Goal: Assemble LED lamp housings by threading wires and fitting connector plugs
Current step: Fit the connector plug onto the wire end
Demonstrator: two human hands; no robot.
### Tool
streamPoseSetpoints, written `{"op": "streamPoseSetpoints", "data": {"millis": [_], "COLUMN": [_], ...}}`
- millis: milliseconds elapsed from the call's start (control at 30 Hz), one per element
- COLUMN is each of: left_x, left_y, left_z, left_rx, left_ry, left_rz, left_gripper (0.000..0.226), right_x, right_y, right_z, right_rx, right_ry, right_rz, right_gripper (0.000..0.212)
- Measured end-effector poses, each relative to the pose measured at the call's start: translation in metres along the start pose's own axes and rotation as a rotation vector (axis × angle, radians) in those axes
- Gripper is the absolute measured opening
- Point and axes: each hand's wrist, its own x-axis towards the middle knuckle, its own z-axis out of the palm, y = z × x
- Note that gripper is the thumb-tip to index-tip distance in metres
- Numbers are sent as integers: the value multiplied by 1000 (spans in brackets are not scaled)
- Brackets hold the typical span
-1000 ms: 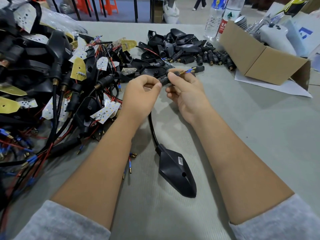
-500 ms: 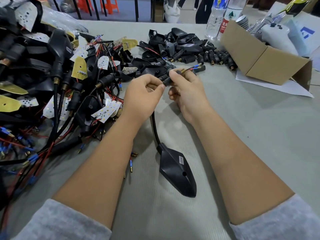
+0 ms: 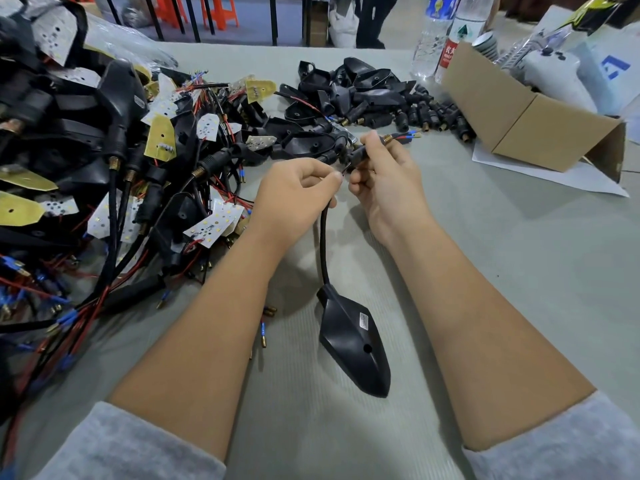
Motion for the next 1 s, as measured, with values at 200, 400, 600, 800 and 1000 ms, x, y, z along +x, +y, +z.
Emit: {"op": "streamPoseSetpoints", "data": {"millis": [200, 400, 600, 800, 1000], "left_x": [-2, -1, 2, 1, 1], "left_y": [2, 1, -1, -2, -2], "left_z": [-1, 0, -1, -2, -3], "left_rx": [32, 32, -25, -40, -44], "left_ry": [-6, 9, -44, -27, -18], "left_rz": [70, 50, -20, 36, 117], "left_gripper": [14, 15, 11, 15, 19], "right_x": [1, 1, 0, 1, 3], "right_y": [2, 2, 0, -1, 0], "right_z": [1, 4, 1, 3, 1], "right_rx": [-91, -188, -88, -110, -108], "right_ry": [-25, -43, -35, -30, -25], "right_rz": [9, 1, 22, 38, 64], "right_gripper": [16, 17, 13, 13, 15]}}
